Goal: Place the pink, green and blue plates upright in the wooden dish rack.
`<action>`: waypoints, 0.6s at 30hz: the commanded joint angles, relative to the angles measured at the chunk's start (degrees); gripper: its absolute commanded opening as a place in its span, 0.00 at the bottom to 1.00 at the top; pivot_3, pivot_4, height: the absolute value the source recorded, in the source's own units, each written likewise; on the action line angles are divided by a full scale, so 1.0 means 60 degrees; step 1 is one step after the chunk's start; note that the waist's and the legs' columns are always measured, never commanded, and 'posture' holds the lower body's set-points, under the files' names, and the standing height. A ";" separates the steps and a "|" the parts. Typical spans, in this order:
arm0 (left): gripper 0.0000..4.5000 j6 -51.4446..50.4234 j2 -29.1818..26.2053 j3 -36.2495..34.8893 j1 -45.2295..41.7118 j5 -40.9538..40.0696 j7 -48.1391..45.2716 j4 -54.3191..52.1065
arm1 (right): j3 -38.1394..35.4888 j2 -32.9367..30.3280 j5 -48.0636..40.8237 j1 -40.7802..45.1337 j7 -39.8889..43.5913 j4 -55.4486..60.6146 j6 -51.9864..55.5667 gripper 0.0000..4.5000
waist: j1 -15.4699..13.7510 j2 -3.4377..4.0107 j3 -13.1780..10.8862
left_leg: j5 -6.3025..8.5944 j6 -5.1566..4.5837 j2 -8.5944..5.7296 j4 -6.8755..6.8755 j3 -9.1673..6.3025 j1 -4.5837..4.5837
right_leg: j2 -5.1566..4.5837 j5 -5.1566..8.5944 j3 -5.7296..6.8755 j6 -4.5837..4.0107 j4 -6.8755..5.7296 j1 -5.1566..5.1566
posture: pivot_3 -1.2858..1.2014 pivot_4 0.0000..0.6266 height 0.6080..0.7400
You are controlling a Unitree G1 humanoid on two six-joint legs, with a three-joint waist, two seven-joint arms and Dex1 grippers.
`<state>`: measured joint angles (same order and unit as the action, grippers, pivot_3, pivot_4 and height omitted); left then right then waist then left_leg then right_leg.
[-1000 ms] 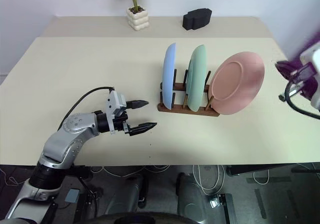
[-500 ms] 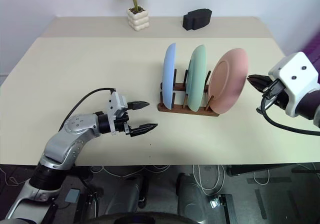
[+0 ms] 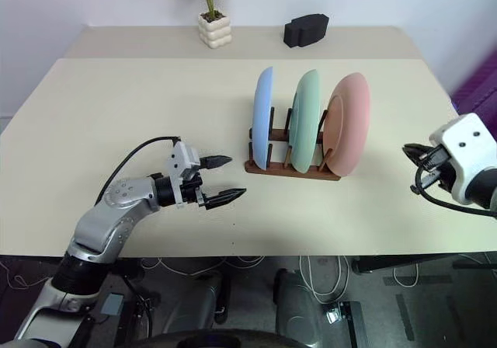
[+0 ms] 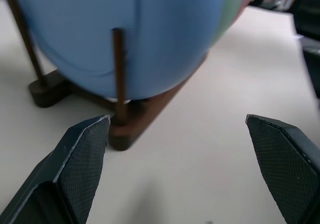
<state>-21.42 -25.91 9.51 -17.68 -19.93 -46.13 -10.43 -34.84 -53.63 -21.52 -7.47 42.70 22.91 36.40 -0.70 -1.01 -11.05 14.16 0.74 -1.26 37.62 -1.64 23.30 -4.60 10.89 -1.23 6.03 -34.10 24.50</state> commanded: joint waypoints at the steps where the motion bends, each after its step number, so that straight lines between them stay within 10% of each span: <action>1: 1.00 0.0801 -0.0240 -0.0639 -0.0198 0.0608 0.0417 0.0891 | -0.0281 0.0456 0.0118 -0.0425 0.0106 -0.0578 -0.0684 0.00 | 0.0015 0.0006 0.0000 | 0.0000 0.0000 -0.0001 0.0000 -0.0001 0.0000 | 0.0000 0.0000 0.0001 0.0000 -0.0001 0.0000 | 0.52 0.24 0.97; 18: 1.00 0.0435 -0.0771 -0.1716 -0.0258 0.0251 0.0485 0.1035 | 0.0385 0.1884 -0.0056 -0.0226 -0.0127 -0.1716 -0.2151 0.00 | 0.0008 0.0013 0.0006 | 0.0004 -0.0005 0.0010 0.0017 -0.0001 0.0003 | -0.0013 -0.0003 -0.0002 0.0002 -0.0008 -0.0003 | 0.52 0.24 0.97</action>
<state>-18.18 -30.38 0.89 -18.25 -17.09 -43.59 -1.32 -31.94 -42.91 -21.25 -9.42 42.37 12.39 24.88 -0.65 -0.94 -11.01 14.18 0.71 -1.20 37.72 -1.65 23.31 -4.66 10.87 -1.24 6.05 -34.15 24.48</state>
